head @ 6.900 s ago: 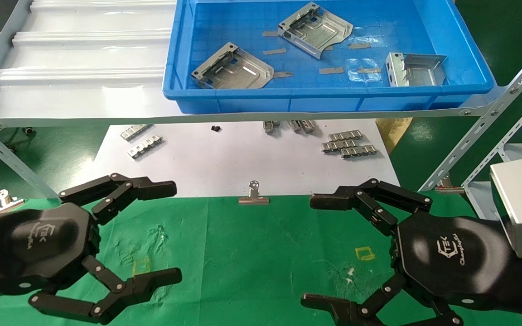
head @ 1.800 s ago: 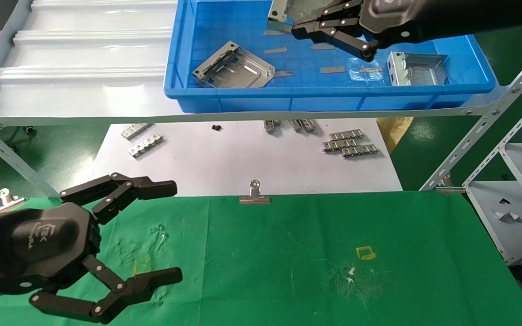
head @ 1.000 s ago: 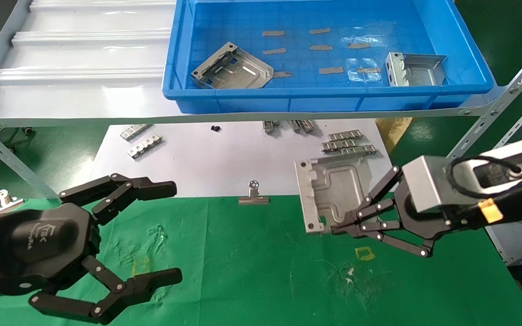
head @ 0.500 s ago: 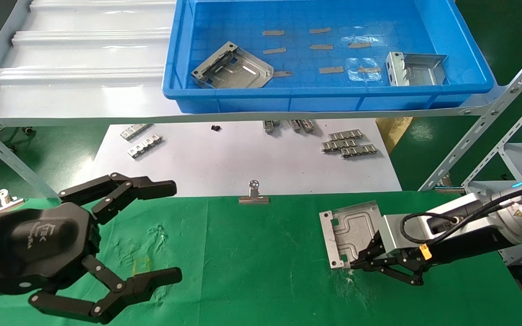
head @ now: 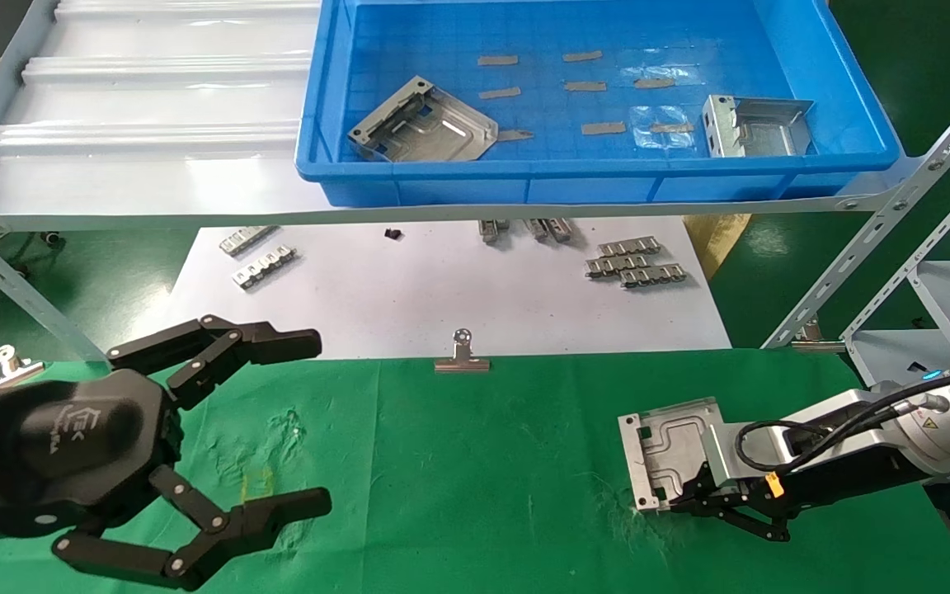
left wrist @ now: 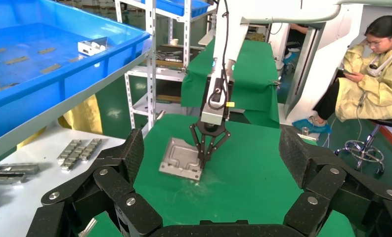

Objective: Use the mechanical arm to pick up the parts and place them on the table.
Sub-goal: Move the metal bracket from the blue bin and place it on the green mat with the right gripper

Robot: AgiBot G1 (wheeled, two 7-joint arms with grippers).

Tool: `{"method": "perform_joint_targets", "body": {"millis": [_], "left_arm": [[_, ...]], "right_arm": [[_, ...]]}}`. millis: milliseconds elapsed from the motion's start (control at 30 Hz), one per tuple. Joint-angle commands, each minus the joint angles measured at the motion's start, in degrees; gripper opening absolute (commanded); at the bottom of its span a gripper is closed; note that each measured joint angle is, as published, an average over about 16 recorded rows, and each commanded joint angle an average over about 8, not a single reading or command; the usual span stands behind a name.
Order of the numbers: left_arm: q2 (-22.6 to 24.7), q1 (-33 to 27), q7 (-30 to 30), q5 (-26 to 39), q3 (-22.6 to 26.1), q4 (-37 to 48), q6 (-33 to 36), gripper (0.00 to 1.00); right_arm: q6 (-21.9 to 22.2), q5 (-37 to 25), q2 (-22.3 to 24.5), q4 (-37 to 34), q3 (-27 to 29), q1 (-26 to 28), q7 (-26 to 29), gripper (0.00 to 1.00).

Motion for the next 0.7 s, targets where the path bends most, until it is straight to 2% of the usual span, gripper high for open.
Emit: {"method": "perform_joint_targets", "body": {"millis": [33,167,233,367,433,500,700], "left_arm": [[0.0,0.0,0.0,0.0,0.0,0.0,0.0,1.0],[0.0,0.0,0.0,0.0,0.0,0.0,0.0,1.0],[0.0,0.0,0.0,0.0,0.0,0.0,0.0,1.0],[0.0,0.0,0.0,0.0,0.0,0.0,0.0,1.0],[0.0,0.0,0.0,0.0,0.0,0.0,0.0,1.0],[0.0,0.0,0.0,0.0,0.0,0.0,0.0,1.0],[0.0,0.0,0.0,0.0,0.0,0.0,0.0,1.0]], "right_arm": [[0.3,-0.2,-0.5,-1.3,0.0,-0.2,-1.0,0.0],[1.0,0.2,-1.5,-3.5,0.3,-0.5,-2.0,0.1],[1.4,0.6,-1.9,-4.7,0.5,-0.8,-2.5,0.21],[1.9,1.1,-2.6,-6.7,0.8,-1.3,-3.4,0.65],[2.1,1.1,-2.9,-7.5,0.8,-1.4,-4.0,0.84],[2.2,0.8,-3.3,-8.3,0.7,-1.4,-4.7,0.99],[2.8,0.1,-3.9,-10.2,0.4,-0.7,-6.7,1.0]]}}
